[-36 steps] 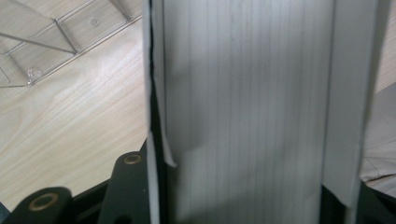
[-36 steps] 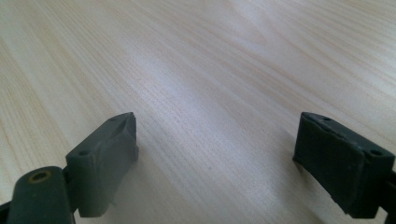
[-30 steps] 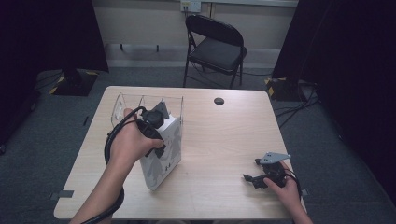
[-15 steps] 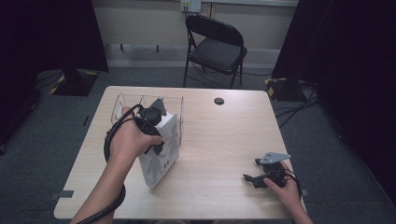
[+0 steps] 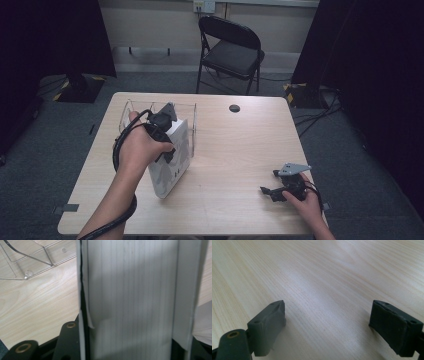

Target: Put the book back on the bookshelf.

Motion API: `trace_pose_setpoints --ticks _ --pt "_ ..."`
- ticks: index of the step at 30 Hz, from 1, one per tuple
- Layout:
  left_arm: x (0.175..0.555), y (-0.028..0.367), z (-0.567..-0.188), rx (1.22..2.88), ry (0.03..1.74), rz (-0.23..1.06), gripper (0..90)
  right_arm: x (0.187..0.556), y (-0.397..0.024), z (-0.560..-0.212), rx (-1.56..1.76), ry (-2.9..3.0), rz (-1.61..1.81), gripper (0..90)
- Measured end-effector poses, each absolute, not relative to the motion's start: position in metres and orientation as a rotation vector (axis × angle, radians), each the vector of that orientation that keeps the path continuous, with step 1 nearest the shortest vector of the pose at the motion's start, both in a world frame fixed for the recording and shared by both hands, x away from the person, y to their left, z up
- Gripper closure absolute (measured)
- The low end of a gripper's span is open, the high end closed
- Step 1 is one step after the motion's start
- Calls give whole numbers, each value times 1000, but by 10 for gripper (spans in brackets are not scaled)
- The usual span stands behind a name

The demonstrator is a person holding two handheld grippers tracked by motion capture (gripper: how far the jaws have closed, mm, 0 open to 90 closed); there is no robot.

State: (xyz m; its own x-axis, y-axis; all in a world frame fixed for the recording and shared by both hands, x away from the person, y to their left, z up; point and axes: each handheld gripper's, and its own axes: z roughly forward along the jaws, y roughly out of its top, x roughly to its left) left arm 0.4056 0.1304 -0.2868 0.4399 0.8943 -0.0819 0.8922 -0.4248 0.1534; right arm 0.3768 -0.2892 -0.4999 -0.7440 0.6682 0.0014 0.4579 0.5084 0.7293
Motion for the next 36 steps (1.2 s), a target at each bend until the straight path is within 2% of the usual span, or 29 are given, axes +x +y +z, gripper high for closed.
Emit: trace_pose_setpoints --ticks 36 --pt "426 135 -285 2410 1713 48 528 377 -289 -500 951 2473 1073 122"
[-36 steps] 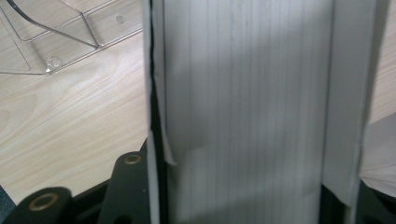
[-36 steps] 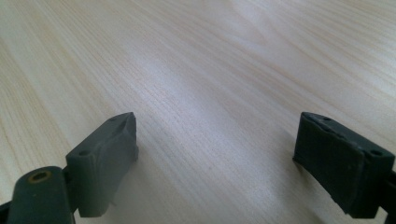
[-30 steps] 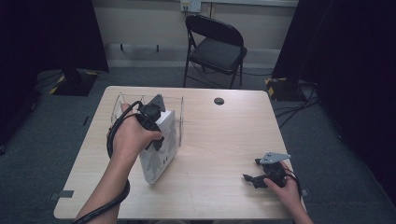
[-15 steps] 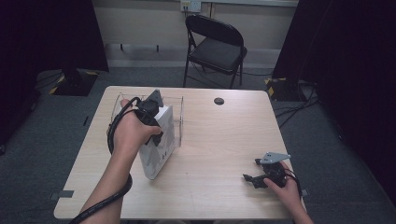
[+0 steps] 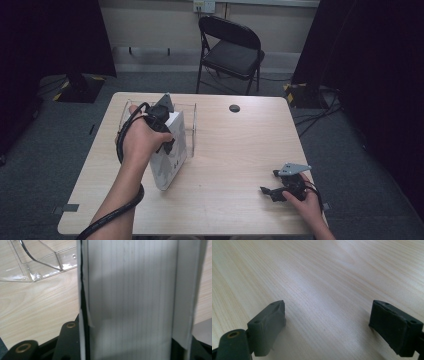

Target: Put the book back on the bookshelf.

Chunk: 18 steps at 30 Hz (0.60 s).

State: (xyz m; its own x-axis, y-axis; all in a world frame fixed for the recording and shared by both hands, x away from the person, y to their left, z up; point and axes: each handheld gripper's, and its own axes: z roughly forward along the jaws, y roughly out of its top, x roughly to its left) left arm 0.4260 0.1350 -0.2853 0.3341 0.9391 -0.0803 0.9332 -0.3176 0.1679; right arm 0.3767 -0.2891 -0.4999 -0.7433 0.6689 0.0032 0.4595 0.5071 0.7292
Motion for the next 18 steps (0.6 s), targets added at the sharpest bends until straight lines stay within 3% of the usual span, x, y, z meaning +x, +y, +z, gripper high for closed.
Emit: trace_pose_setpoints --ticks 18 --pt "433 132 -282 2386 1753 69 529 377 -289 -500 950 2474 1073 123"
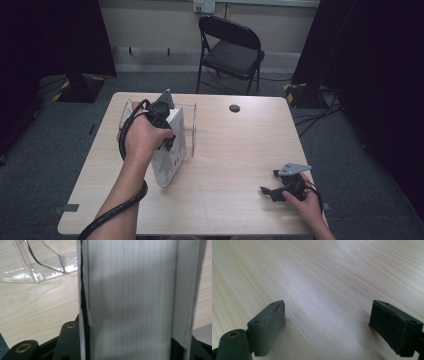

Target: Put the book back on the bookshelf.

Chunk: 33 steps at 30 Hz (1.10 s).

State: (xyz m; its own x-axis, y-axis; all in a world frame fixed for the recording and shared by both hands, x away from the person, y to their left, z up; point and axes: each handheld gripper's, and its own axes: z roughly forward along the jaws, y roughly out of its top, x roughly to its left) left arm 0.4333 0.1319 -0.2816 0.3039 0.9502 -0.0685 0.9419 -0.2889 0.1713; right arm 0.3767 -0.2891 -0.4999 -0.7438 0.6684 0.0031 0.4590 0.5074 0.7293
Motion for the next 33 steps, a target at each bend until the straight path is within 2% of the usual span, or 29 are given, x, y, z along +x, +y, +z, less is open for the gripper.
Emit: trace_pose_setpoints --ticks 33 --pt "454 128 -285 2327 1804 76 529 377 -289 -500 949 2473 1070 122"
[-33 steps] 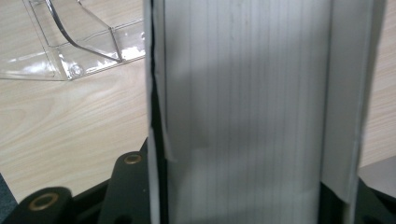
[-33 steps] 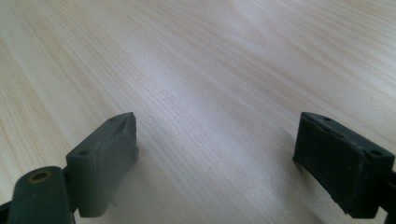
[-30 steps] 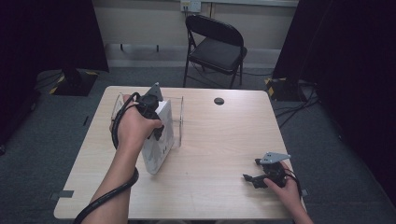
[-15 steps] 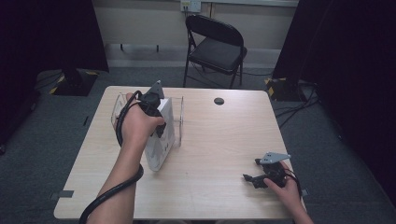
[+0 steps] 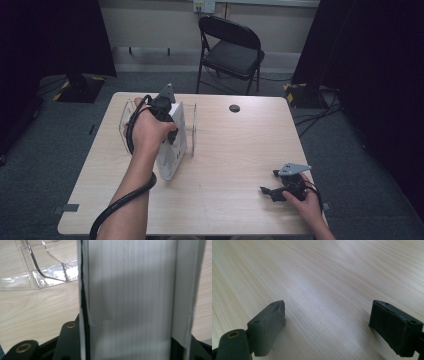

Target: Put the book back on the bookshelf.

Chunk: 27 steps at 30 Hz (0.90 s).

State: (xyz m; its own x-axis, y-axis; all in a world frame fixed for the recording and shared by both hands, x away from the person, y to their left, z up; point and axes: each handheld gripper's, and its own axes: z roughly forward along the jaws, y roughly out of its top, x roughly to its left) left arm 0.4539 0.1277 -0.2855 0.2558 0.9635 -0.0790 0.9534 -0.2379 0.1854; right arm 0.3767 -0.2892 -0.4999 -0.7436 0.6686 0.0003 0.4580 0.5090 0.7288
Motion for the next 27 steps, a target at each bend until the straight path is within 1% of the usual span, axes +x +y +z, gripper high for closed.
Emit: trace_pose_setpoints --ticks 15,23,24,27 --pt "462 125 -284 2325 1809 80 529 377 -289 -500 946 2473 1073 122" --pt "467 124 -284 2318 1812 102 529 377 -289 -500 949 2474 1070 122" --pt "467 124 -284 2312 1814 89 529 377 -289 -500 948 2474 1070 122" --pt "469 123 -285 2316 1818 105 529 377 -289 -500 949 2474 1070 123"
